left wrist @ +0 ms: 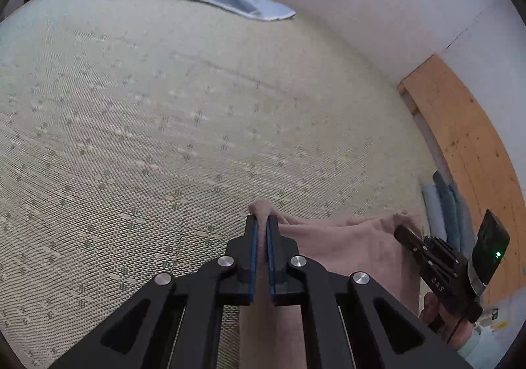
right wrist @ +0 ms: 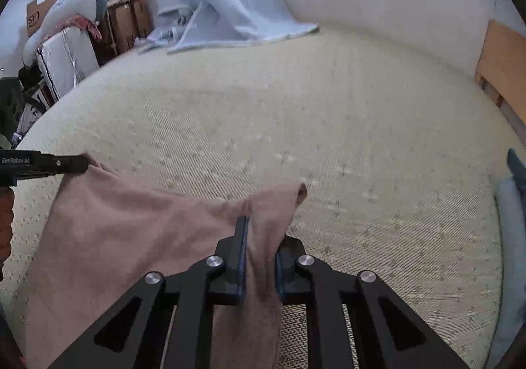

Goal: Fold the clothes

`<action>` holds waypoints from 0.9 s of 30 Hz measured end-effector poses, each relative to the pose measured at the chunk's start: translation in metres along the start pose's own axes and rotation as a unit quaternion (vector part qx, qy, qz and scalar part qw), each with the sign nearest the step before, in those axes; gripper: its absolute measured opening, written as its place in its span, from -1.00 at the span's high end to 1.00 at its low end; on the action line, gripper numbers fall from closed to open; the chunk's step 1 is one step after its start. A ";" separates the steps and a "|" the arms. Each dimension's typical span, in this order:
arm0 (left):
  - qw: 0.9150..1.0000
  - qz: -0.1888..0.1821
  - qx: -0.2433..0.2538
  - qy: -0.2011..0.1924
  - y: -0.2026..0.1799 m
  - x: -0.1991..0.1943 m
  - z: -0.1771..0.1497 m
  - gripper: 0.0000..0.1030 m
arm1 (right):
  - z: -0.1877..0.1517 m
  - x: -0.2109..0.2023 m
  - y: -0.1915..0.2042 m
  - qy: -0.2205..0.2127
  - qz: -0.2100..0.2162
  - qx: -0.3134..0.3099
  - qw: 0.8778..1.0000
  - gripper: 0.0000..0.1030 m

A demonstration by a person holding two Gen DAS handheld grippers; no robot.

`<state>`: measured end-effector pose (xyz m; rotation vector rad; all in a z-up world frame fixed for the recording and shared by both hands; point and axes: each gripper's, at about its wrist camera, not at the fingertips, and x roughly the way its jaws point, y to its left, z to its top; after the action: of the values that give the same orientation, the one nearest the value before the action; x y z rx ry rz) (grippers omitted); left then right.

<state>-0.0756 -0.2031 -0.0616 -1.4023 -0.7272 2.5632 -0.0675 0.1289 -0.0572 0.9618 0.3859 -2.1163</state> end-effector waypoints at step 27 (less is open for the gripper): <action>0.999 0.035 -0.013 0.032 0.013 0.030 -0.007 0.92 | -0.068 -0.033 0.144 -0.096 -0.105 -0.370 0.918 -0.04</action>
<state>-0.0852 -0.2015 -0.0941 -1.5356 -0.7176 2.5564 0.0888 0.0872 -0.0731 0.2736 1.1263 -1.9623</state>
